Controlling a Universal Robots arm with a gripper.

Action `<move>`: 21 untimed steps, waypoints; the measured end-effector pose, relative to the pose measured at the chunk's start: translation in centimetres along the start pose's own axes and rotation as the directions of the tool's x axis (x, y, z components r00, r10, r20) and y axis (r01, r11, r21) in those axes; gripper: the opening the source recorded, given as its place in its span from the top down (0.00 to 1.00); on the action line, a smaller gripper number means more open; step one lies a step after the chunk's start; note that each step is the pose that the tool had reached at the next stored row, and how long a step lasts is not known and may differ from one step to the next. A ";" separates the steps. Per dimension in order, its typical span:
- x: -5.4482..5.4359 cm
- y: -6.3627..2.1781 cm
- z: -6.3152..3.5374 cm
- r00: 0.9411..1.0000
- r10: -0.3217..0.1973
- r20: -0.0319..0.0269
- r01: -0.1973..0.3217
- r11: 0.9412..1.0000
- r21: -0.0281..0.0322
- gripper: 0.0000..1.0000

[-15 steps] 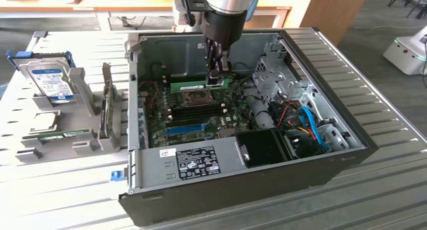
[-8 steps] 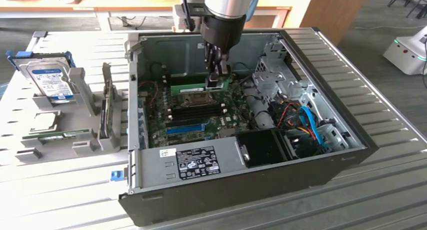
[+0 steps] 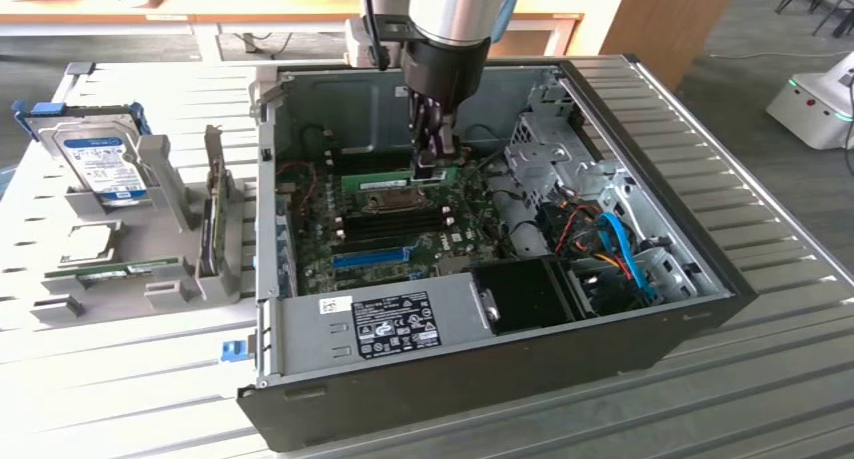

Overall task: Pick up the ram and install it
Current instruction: 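Insert the ram into the slot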

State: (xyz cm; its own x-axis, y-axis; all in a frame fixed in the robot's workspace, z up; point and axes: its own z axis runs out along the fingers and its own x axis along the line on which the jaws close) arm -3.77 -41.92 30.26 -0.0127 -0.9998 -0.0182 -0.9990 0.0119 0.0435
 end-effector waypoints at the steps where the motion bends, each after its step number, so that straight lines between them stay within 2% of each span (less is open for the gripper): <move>1: 0.0 0.00 0.08 1.000 0.000 0.000 0.000 1.000 0.000 0.88; 21: 0.0 -0.06 2.08 1.000 0.000 0.000 0.000 1.000 0.001 0.88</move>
State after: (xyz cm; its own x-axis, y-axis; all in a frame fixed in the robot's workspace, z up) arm -3.80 -41.92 28.17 -0.0128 -0.9998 -0.0182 -0.9990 0.0120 0.0428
